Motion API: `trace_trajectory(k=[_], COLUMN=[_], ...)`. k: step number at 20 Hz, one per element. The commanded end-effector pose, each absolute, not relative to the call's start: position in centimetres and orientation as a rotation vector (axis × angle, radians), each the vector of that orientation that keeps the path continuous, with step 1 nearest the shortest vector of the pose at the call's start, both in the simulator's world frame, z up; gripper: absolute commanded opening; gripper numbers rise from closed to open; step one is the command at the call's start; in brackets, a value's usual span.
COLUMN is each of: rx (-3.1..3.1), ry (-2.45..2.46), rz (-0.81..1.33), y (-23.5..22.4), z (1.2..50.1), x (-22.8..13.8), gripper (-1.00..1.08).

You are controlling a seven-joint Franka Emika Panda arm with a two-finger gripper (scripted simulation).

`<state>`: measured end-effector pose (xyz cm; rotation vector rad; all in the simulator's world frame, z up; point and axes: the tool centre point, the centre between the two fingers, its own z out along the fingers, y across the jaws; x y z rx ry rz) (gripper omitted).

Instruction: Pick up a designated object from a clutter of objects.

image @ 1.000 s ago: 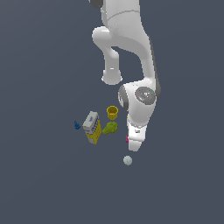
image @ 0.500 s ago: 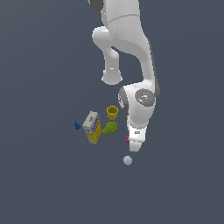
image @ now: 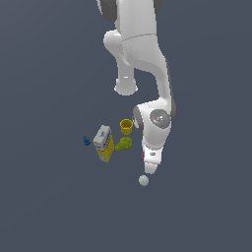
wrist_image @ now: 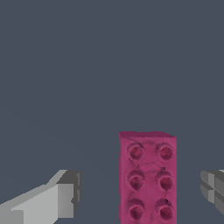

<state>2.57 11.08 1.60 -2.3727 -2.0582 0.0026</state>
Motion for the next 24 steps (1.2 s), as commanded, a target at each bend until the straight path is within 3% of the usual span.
trace_trajectory(k=[1,2,3,16,24], rx=[-2.373,-2.373,-2.373,-2.373,-2.372], ry=[-2.059,-2.059,-2.059,-2.059,-2.061], rz=[0.001,0.001,0.001,0.0,0.001], y=[11.1,11.1,11.1,11.0,10.2], z=[1.2,1.2,1.2,1.5,5.0], x=[2.6,2.7,2.7,2.7,3.3], gripper=[1.0,1.0,-1.0,-1.0,-1.0])
